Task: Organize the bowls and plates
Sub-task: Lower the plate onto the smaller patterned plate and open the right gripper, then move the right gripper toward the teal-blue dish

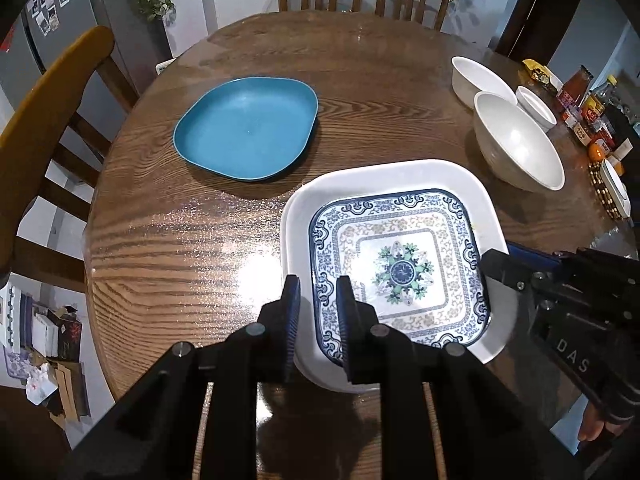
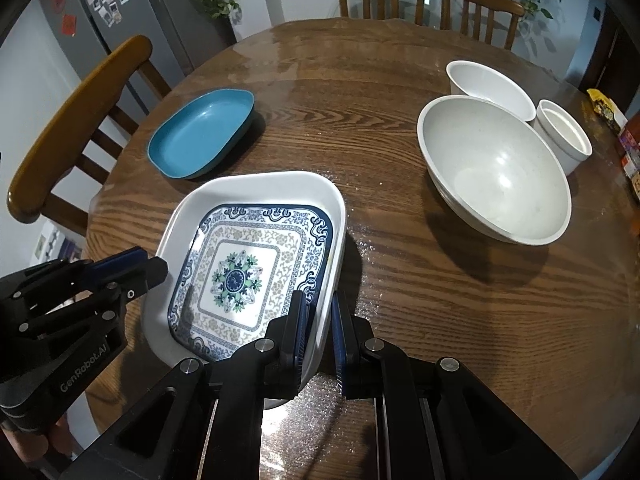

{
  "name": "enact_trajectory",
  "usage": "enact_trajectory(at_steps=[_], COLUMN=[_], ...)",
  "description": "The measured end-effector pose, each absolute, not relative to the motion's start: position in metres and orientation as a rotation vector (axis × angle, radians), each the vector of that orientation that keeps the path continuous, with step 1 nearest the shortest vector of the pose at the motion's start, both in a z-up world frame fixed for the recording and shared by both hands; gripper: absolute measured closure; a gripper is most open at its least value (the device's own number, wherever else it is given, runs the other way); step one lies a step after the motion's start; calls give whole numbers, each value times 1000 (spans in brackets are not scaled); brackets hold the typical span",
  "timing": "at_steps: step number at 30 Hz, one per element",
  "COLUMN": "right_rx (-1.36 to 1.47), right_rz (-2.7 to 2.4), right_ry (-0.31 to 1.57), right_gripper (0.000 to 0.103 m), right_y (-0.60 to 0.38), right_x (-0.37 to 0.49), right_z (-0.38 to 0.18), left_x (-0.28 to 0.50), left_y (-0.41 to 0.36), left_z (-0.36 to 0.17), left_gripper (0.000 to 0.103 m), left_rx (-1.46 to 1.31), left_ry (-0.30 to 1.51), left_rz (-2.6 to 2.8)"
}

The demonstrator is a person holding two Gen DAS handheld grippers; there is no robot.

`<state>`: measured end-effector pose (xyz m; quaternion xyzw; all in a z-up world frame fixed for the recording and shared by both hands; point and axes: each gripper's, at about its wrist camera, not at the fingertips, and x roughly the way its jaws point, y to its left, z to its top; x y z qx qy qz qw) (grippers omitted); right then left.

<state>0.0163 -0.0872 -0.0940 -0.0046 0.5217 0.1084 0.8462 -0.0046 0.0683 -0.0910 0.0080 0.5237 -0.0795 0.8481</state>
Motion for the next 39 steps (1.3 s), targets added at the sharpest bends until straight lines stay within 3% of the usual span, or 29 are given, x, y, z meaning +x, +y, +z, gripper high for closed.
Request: enact_trajectory(at_steps=[4, 9, 13, 19, 20, 25, 28, 31, 39], right_rx=[-2, -4, -6, -12, -14, -6, -1, 16, 27], right_rz=[230, 241, 256, 258, 256, 248, 248, 250, 258], right_ry=[1081, 1052, 1043, 1034, 1030, 1003, 992, 989, 986], right_gripper=[89, 89, 89, 89, 87, 52, 48, 47, 46], right_y=[-89, -86, -81, -76, -76, -76, -76, -77, -74], right_x=[15, 11, 8, 6, 5, 0, 0, 0, 4], right_z=[-88, -78, -72, -65, -63, -54, -48, -44, -40], left_x=[-5, -7, -9, -11, -12, -14, -13, -11, -4], left_y=[68, 70, 74, 82, 84, 93, 99, 107, 125], left_z=[-87, -80, -74, -65, -62, -54, -53, -52, -48], left_gripper=[63, 61, 44, 32, 30, 21, 15, 1, 1], left_rx=[16, 9, -2, -26, -31, -48, -54, -67, -100], left_ry=[1091, 1076, 1064, 1047, 1043, 1031, 1034, 1046, 1056], left_rz=[-168, -167, -162, -146, -142, -131, -113, -88, -67])
